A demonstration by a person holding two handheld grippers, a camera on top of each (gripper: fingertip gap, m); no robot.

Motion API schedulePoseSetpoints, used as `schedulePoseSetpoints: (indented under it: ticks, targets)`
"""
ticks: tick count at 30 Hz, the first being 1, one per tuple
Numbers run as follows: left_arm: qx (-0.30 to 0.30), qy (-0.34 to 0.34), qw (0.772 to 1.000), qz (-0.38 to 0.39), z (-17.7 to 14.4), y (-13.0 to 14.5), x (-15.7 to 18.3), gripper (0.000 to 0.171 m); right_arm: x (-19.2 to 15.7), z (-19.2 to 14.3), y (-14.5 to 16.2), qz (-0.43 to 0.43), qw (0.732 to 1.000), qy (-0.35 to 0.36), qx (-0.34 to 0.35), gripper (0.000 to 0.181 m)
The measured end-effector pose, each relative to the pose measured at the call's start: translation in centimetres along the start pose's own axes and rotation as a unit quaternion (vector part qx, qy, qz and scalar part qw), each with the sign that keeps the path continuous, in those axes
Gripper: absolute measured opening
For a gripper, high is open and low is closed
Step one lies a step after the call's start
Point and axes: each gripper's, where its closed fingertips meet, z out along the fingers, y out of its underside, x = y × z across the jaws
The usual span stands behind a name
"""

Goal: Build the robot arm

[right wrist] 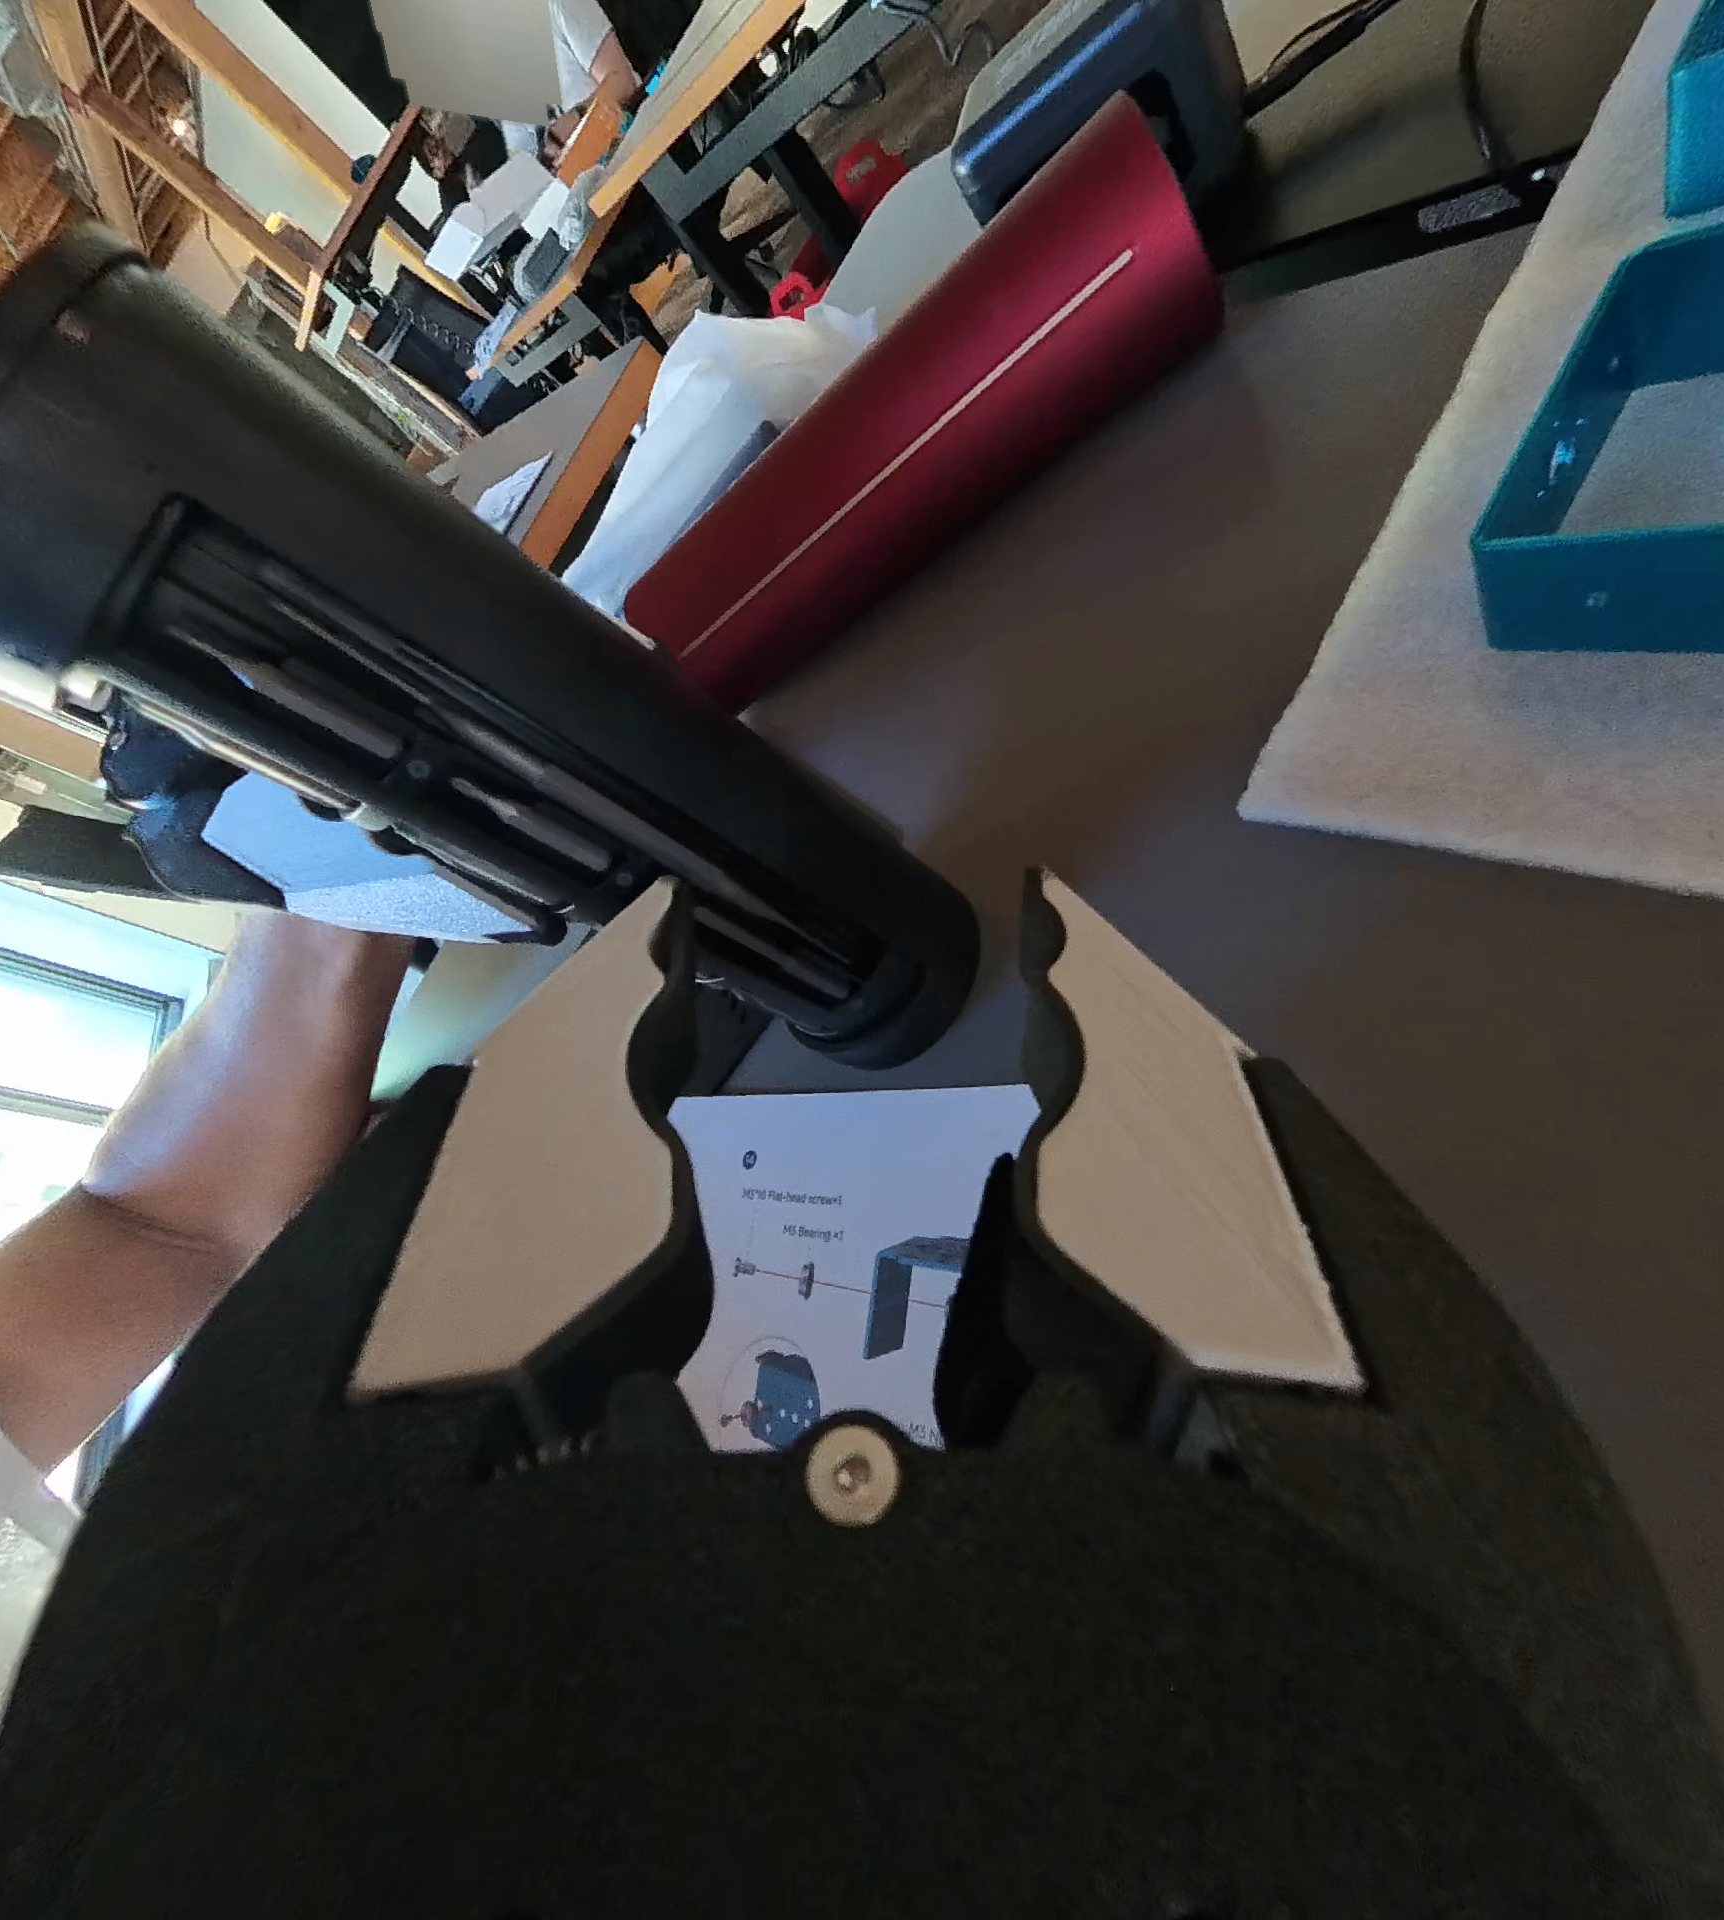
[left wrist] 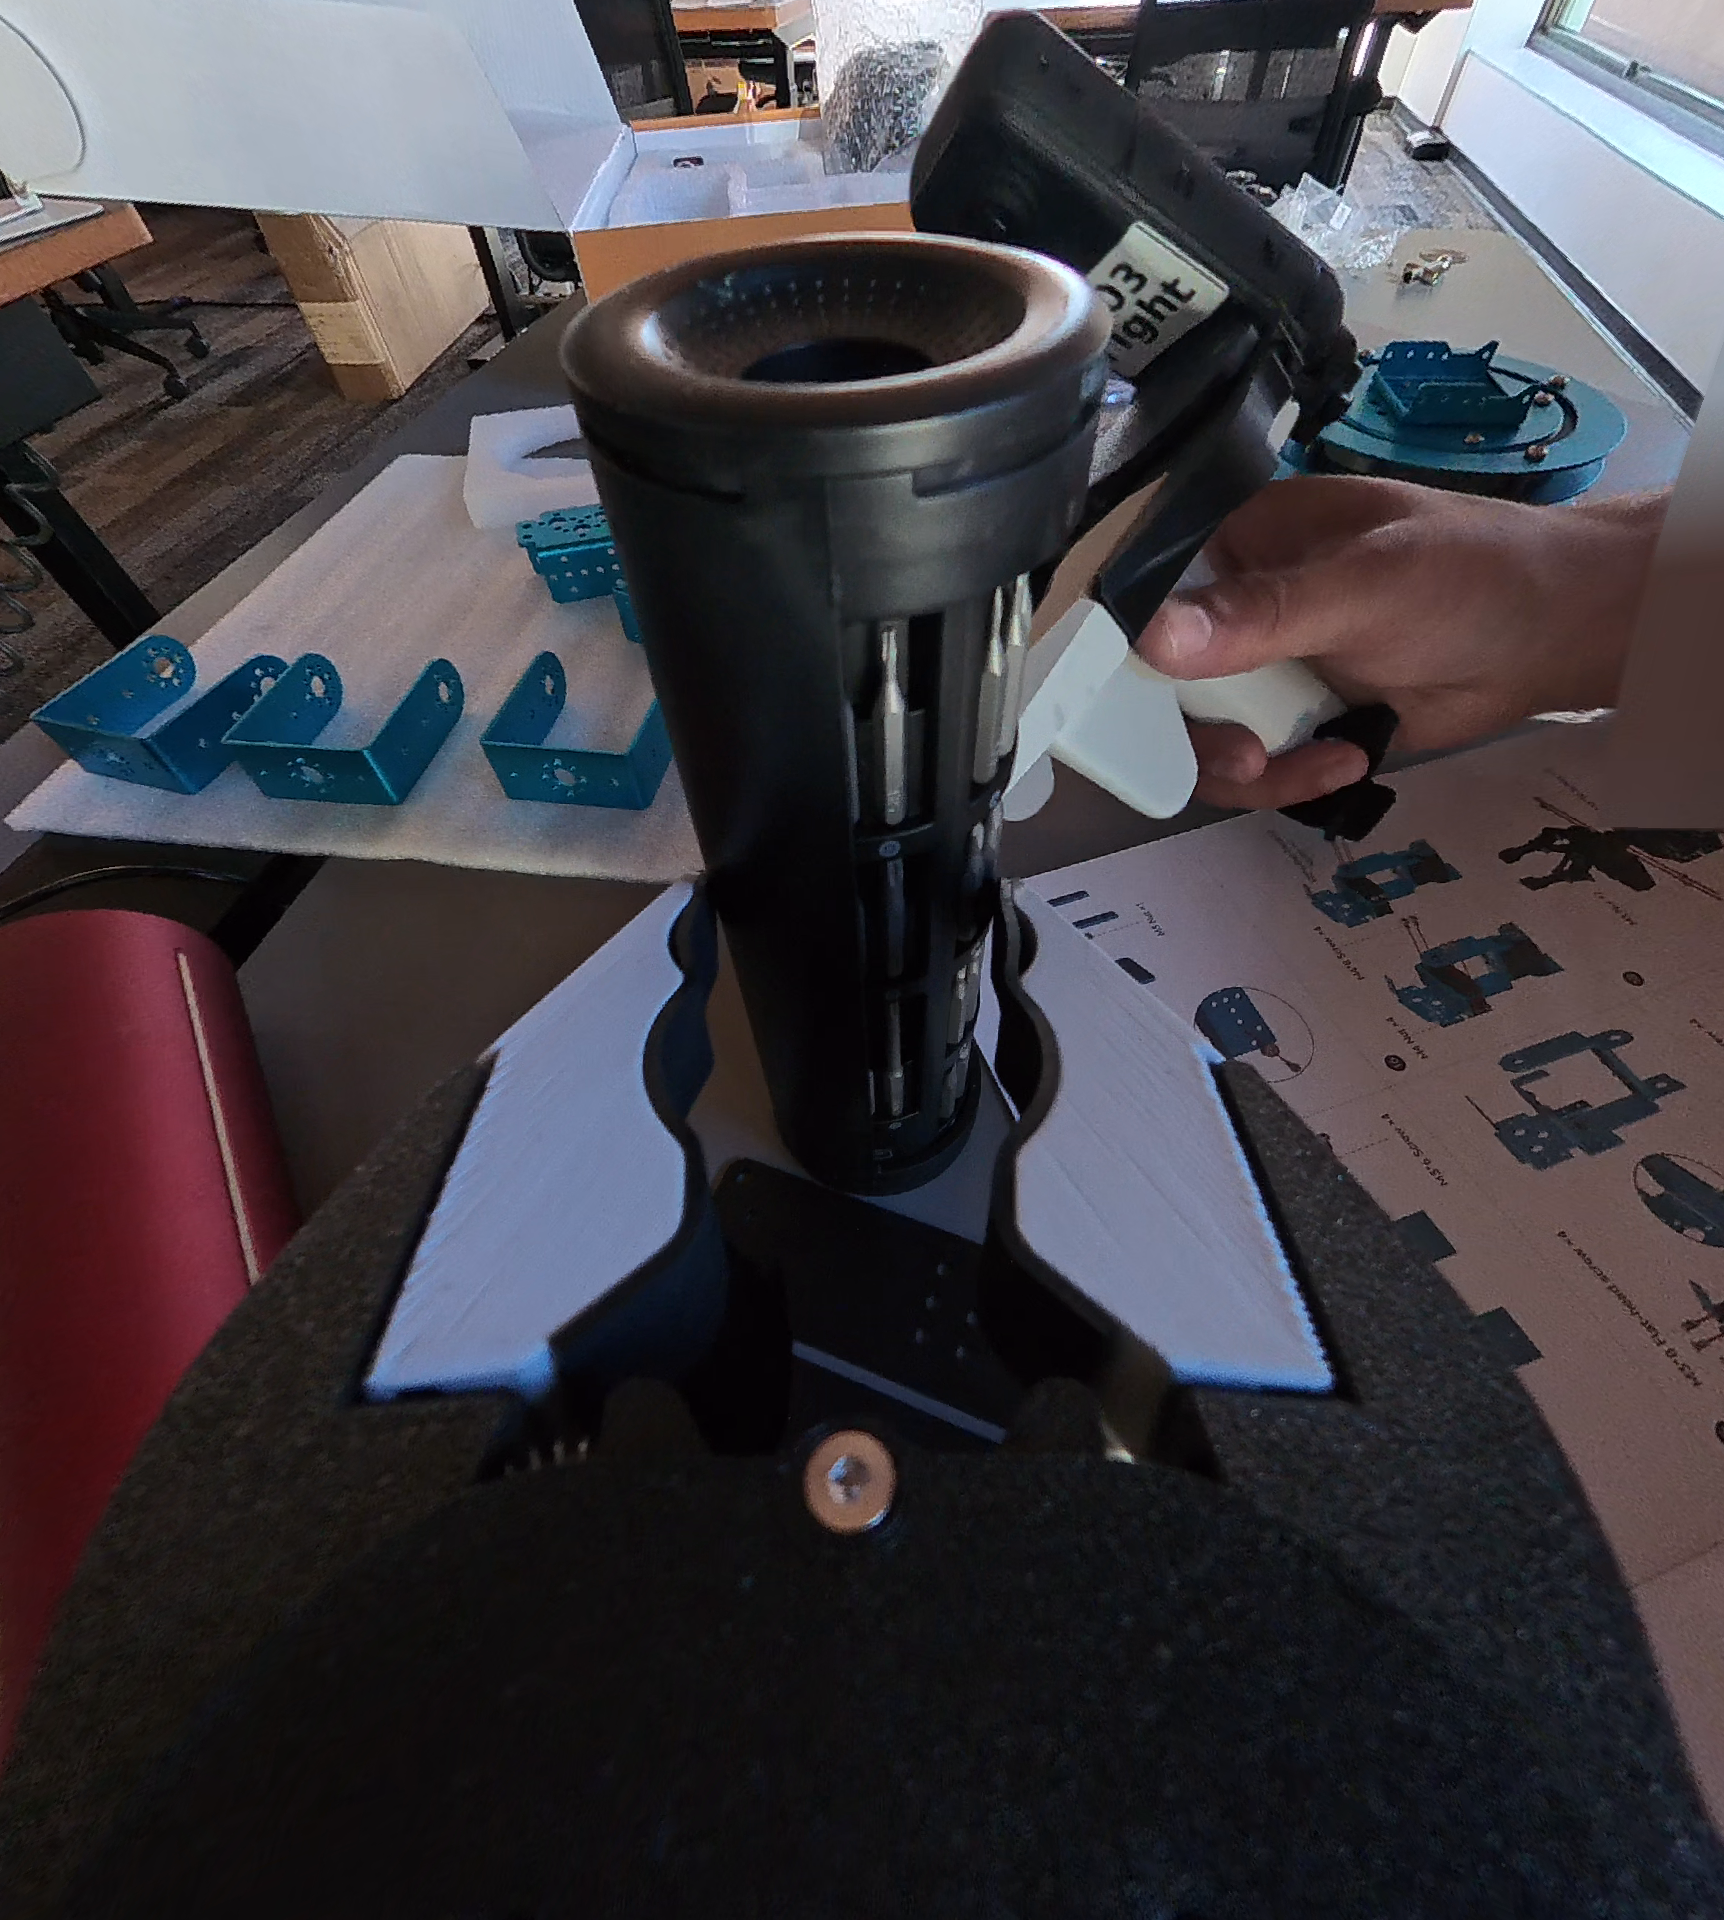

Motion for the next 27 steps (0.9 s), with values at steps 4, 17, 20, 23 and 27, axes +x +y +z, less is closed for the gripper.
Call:
schedulePoseSetpoints:
  ticks: [4,17,20,23,27]
  targets:
    - [-0.001,-0.001,1.000,0.002,0.0,0.0,0.0,0.053,0.1,-0.1,0.0,-0.024,1.000,0.017,-0.003,0.062]
    - [0.000,0.002,1.000,0.005,0.0,0.0,0.0,0.053,0.7,-1.5,-0.3,-0.110,0.991,0.074,-0.027,0.050]
    - [0.000,0.002,1.000,0.005,0.0,0.0,0.0,0.053,0.2,-1.6,-0.3,-0.129,0.989,0.063,-0.036,0.044]
    - [0.001,0.002,1.000,0.004,0.0,0.0,0.0,0.053,-0.4,-1.4,0.1,-0.126,0.990,0.038,-0.042,0.036]
    - [0.000,0.001,1.000,0.004,0.0,0.0,0.0,0.052,-0.3,-0.9,-0.1,-0.044,0.999,0.010,-0.021,0.052]
